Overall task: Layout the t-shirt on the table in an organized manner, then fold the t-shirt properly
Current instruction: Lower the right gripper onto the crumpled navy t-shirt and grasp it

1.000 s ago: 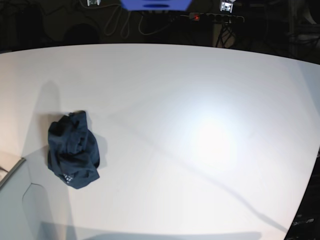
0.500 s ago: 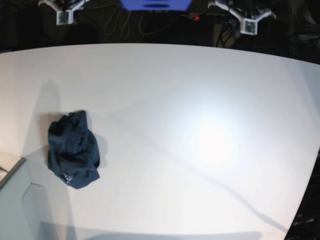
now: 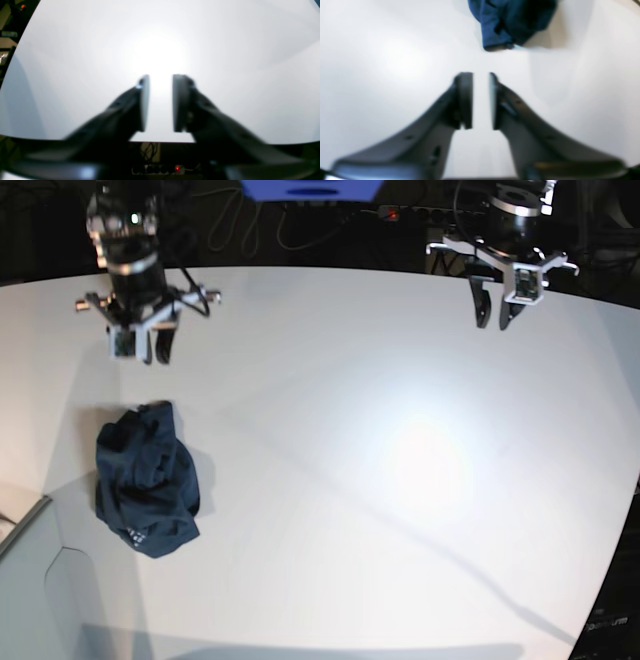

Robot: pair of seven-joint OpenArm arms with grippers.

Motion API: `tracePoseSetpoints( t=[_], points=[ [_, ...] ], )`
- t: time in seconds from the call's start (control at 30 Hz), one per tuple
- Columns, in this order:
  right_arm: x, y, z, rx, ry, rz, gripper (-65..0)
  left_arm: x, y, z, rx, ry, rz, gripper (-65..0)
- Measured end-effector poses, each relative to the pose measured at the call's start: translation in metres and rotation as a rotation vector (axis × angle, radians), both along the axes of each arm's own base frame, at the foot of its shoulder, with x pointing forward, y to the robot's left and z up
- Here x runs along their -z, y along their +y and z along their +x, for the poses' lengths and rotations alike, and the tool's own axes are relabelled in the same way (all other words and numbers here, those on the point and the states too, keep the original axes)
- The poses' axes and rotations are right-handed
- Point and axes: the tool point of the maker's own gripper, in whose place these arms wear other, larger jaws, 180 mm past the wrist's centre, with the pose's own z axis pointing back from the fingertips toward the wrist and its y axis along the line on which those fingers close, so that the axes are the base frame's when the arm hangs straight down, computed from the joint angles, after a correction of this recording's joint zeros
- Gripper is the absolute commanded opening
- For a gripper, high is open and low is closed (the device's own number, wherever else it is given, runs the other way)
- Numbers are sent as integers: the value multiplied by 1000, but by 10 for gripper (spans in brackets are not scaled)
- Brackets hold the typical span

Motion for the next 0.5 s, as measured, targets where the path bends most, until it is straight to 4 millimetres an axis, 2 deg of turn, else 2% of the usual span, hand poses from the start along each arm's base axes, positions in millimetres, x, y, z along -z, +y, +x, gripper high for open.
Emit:
tracePoseSetpoints(
  t=[0.07, 0.23, 0.37, 0.5],
  points=[
    [-6, 0, 24, -6, -7, -5, -398, -3, 0, 2, 2, -13, 2, -384],
    [9, -4, 76, 5, 15, -3, -322, -3, 1, 2, 1, -11, 3, -375],
    [33, -9, 101, 20, 64, 1, -298, -4, 0, 2, 2, -13, 4, -375],
    [61, -14, 112, 36, 145, 5, -285, -4, 1, 2, 2, -14, 4, -374]
  ],
)
